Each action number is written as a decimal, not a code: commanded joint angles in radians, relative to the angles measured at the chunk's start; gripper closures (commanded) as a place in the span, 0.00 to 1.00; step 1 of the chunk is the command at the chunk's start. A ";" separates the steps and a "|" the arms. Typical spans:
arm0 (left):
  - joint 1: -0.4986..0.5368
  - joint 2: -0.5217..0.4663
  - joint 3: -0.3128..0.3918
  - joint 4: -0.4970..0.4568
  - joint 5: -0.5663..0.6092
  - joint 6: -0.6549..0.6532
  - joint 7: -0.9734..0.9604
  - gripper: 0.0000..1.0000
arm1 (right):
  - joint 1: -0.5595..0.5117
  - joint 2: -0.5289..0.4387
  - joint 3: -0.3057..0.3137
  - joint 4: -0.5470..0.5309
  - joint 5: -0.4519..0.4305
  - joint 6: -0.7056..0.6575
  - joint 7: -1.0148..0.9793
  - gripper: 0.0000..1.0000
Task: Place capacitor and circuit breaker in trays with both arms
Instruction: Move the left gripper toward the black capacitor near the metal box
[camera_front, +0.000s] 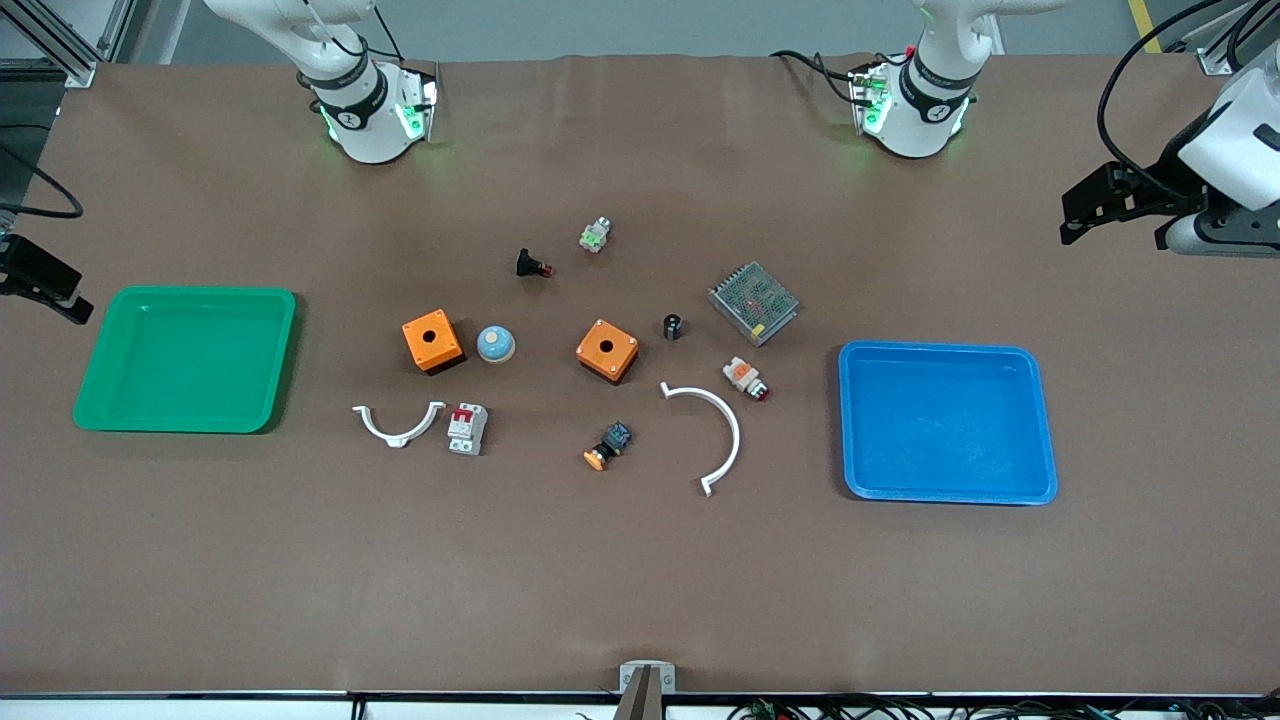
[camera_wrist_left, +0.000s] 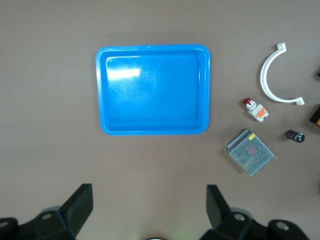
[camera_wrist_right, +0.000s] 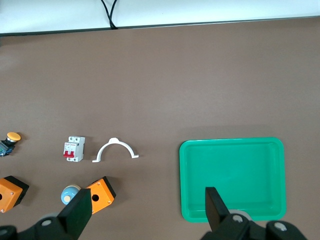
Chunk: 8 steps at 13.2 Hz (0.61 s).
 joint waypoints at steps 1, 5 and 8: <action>0.000 0.000 -0.004 0.012 0.000 -0.020 -0.003 0.00 | 0.003 0.002 0.003 0.003 0.001 -0.010 -0.003 0.00; -0.007 0.028 -0.004 0.020 0.017 -0.018 -0.007 0.00 | 0.003 0.004 0.003 0.001 0.001 -0.010 -0.003 0.00; -0.030 0.080 -0.034 0.008 0.011 -0.012 -0.016 0.00 | 0.003 0.004 0.003 0.001 0.001 -0.010 -0.003 0.00</action>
